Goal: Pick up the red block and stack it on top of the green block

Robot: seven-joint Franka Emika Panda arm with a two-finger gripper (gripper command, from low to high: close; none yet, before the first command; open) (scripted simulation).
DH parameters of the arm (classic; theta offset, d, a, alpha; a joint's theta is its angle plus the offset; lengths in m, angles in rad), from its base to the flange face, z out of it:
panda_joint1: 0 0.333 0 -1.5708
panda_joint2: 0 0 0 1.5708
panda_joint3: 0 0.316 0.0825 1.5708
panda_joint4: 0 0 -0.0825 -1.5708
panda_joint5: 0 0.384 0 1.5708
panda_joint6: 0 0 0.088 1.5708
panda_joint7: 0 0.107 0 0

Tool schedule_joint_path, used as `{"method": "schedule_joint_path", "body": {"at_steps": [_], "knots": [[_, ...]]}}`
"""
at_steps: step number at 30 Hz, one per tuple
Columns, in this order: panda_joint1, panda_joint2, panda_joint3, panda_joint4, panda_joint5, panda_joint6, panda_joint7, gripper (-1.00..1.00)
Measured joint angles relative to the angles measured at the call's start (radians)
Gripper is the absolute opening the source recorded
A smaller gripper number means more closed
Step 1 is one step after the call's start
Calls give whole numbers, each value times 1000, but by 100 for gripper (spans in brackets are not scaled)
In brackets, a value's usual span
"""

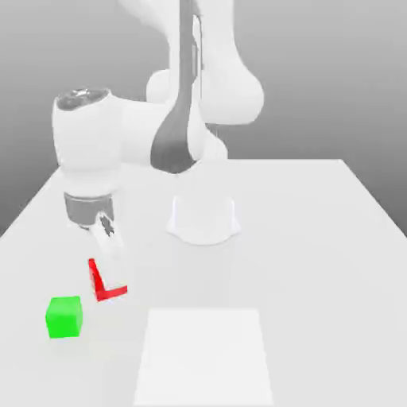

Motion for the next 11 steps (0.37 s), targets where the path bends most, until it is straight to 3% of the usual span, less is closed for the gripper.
{"method": "schedule_joint_path", "body": {"at_steps": [2,7,8,11], "knots": [[-44,29,-19,32,9,-3,18,-100],[-69,195,24,49,76,144,-22,-100],[-71,215,28,50,84,163,-27,100],[-71,215,28,50,84,163,-27,100]]}}
